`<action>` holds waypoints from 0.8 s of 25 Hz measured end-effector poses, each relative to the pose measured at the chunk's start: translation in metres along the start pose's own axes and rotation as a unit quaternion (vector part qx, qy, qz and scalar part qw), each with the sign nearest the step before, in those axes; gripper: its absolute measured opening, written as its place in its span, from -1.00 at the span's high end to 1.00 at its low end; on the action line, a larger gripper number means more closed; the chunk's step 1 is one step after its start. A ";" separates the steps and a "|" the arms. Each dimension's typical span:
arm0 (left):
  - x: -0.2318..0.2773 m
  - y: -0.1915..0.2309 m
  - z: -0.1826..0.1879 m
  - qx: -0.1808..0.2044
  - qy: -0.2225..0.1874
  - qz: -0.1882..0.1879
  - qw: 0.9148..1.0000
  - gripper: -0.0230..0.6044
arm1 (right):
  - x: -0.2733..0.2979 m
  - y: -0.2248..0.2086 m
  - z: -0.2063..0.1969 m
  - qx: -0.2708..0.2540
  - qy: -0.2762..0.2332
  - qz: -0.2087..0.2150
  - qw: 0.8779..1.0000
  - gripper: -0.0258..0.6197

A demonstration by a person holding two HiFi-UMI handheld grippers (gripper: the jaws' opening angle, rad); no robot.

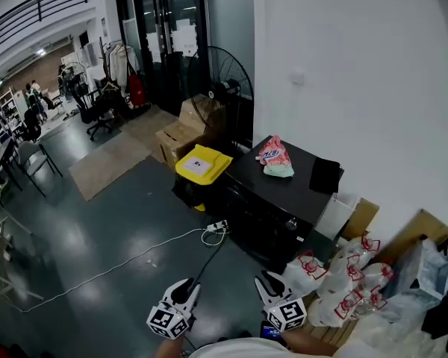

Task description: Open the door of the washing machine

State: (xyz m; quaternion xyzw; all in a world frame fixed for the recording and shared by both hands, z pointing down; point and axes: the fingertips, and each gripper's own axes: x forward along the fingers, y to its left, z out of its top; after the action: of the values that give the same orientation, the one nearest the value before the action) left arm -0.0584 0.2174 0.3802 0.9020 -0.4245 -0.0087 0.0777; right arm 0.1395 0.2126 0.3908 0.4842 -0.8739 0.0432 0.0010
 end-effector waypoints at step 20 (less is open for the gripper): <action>-0.005 -0.002 0.011 -0.012 -0.016 0.032 0.999 0.62 | -0.007 -0.018 0.003 0.027 -0.038 -0.002 0.999 0.59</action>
State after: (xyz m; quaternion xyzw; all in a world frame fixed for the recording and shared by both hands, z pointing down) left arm -0.0610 0.2211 0.3690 0.8867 -0.4542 -0.0259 0.0824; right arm 0.1590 0.2087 0.3884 0.4869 -0.8710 0.0481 -0.0451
